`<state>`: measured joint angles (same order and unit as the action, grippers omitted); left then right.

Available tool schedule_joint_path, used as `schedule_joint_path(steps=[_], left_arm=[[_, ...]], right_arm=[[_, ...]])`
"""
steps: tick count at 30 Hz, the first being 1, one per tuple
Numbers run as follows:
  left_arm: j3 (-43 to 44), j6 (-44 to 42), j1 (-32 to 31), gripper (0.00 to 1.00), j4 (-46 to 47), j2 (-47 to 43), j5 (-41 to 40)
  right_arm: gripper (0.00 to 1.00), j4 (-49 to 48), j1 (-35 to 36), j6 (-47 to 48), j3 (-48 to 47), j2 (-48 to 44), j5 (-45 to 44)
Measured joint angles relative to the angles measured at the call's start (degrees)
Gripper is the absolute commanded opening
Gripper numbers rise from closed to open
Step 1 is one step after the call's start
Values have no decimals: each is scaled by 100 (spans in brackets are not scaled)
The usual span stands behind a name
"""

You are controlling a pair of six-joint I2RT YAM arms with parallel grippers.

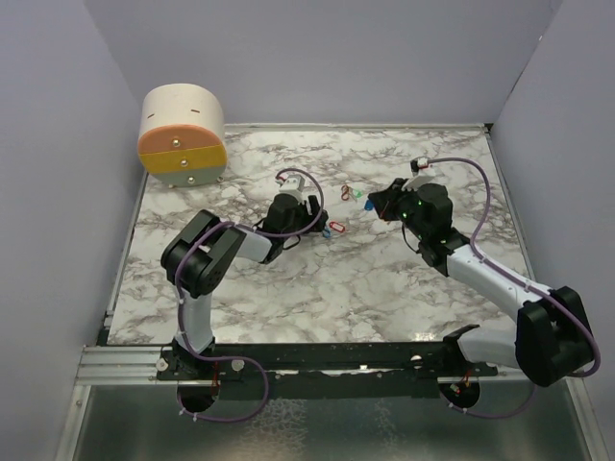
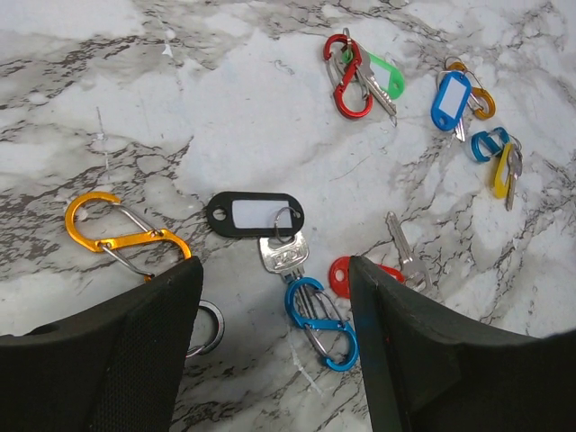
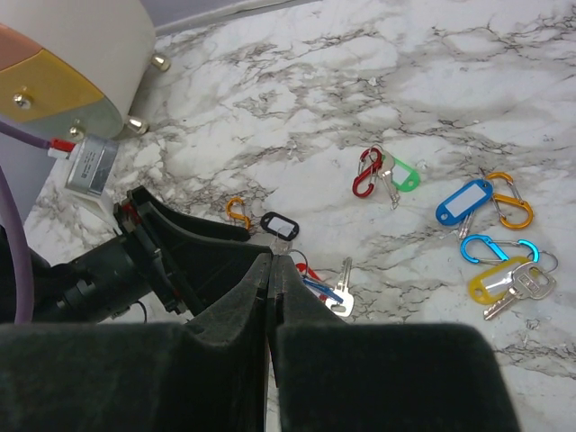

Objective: Put the keys on the keyring

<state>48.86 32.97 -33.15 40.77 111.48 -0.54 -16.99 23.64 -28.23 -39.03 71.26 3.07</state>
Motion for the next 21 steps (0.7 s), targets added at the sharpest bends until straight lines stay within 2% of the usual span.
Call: schedule_joint_path(steps=[10,21], left_arm=[[-501,70,83,69,-144,-468,9],[-1158,24,96,69,-1316,-1709,-365]], right_arm=[[1,0,0,0,0,74,0],[1,0,0,-2,0,81,2]])
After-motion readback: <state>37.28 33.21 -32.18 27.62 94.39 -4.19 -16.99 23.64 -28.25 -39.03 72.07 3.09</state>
